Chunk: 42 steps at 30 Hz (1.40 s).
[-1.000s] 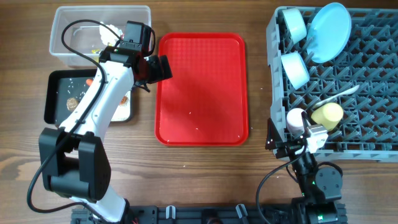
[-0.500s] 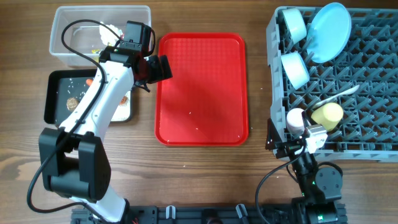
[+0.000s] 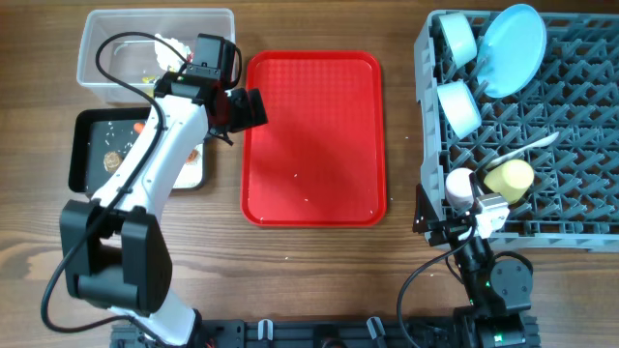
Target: Sort waste into correct bins and load items into the dishwasher rack
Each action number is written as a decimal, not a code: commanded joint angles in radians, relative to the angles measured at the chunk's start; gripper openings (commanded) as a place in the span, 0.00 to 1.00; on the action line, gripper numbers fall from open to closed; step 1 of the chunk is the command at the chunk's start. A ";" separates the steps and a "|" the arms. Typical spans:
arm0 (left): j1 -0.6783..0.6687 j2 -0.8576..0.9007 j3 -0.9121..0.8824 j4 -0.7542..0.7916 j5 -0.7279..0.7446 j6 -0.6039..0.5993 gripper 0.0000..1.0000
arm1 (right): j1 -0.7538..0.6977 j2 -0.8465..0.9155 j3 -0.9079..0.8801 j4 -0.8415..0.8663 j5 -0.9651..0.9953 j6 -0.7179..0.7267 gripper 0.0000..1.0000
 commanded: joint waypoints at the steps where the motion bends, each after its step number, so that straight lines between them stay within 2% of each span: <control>1: -0.033 -0.161 -0.010 0.069 -0.045 0.009 1.00 | 0.006 -0.013 -0.002 0.006 0.014 -0.020 1.00; 5: -0.041 -0.338 -0.132 0.301 -0.059 0.031 1.00 | 0.006 -0.013 -0.002 0.006 0.014 -0.020 1.00; 10: 0.000 -0.600 -0.418 0.580 -0.029 0.035 1.00 | 0.006 -0.013 -0.002 0.006 0.014 -0.019 1.00; 15: 0.105 -0.879 -0.728 0.717 0.078 0.034 1.00 | 0.006 -0.013 -0.002 0.006 0.014 -0.019 1.00; 24: 0.214 -1.366 -1.181 0.921 0.104 0.031 1.00 | 0.006 -0.013 -0.002 0.006 0.014 -0.020 1.00; 28: 0.227 -1.502 -1.278 0.933 0.104 0.031 1.00 | 0.006 -0.013 -0.002 0.006 0.014 -0.020 1.00; 36: 0.277 -1.645 -1.398 0.934 0.143 0.031 1.00 | 0.006 -0.013 -0.002 0.006 0.014 -0.020 1.00; 42: 0.288 -1.755 -1.410 0.834 0.144 0.043 1.00 | 0.006 -0.013 -0.002 0.006 0.014 -0.020 1.00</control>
